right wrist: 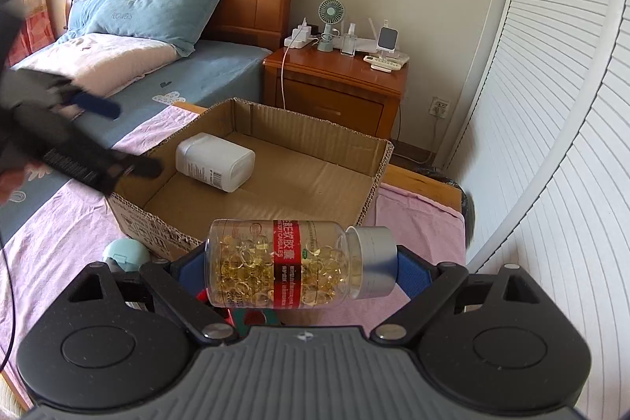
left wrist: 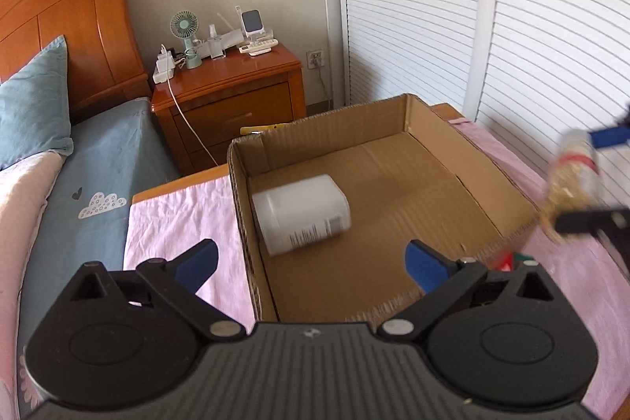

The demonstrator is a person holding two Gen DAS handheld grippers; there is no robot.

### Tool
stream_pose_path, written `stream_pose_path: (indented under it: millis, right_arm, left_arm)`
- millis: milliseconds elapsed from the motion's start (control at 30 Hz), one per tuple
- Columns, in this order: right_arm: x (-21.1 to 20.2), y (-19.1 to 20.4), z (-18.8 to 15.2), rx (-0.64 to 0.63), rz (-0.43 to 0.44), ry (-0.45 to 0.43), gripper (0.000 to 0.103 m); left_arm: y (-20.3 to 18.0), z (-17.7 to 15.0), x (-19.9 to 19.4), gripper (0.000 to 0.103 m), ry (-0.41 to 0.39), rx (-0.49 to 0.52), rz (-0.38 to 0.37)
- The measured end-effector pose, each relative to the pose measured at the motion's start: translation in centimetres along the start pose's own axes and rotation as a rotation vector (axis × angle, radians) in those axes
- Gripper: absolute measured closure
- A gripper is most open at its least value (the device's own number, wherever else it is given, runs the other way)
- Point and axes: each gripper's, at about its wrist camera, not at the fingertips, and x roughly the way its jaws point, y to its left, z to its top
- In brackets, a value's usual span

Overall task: Organize rigid objects
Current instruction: 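Lower the capsule bottle into the box and open the right gripper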

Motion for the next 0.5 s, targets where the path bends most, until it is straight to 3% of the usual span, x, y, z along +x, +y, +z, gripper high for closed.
stream_pose_path:
  millis: [167, 300, 500]
  right_arm:
    - [1.7, 0.0, 1.6, 0.026, 0.012, 0.020, 0.008]
    - [3.6, 0.1, 3.3, 0.037, 0.007, 0.043, 0.008]
    - [7.4, -0.1, 5.9, 0.079, 0.007, 0.083, 0.008]
  left_arm:
    - [-1.1, -3.4, -3.2, 0.001, -0.053, -0.056, 0.073]
    - [-1.1, -4.9, -3.9, 0.001, -0.020, -0.134, 0.068]
    - [-1.2, -6.1, -4.1, 0.001, -0.013, -0.198, 0.134]
